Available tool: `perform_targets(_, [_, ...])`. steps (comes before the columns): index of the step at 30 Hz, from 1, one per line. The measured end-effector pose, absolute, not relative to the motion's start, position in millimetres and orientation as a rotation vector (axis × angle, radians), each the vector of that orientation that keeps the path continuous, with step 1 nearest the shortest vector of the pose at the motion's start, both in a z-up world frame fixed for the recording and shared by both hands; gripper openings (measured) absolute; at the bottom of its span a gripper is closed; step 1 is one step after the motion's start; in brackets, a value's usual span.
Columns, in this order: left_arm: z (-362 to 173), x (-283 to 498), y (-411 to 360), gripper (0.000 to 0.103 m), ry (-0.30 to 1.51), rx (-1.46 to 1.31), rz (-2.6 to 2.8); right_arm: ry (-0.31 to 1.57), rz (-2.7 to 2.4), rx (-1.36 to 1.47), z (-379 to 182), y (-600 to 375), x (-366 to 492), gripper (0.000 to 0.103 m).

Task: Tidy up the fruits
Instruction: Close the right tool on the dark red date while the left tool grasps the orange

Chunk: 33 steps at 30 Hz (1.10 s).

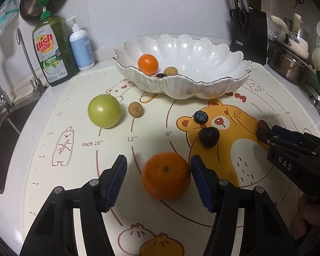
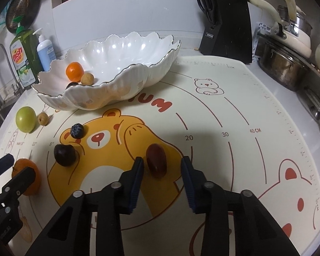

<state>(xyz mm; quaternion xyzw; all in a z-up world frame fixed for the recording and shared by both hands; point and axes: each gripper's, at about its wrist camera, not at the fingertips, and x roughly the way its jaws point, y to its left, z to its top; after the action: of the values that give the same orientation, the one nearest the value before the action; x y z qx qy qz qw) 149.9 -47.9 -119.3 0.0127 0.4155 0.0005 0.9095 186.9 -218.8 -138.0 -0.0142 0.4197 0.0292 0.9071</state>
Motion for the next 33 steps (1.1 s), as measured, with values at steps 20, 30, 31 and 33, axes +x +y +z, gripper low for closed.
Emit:
perform_targets(20, [-120.5,149.3,-48.7,0.045,0.876,-0.007,-0.026,0.843,0.085,-0.029,-126.8,-214.2,181.2,0.019])
perform_targets(30, [-110.9,147.8,-41.9,0.045,0.858,-0.016,-0.034,0.826,0.094,-0.023,-115.5,-209.9,175.3,0.019])
perform_targets(31, [-109.4,147.7,-41.0,0.045,0.855,-0.017,-0.034,0.823,0.096,-0.022,-113.9,-209.4,174.2,0.019])
perform_targets(33, [-106.8,147.9,-39.5,0.045,0.850,-0.017,-0.033,0.817,0.099,-0.023,-110.8,-207.7,172.5,0.019])
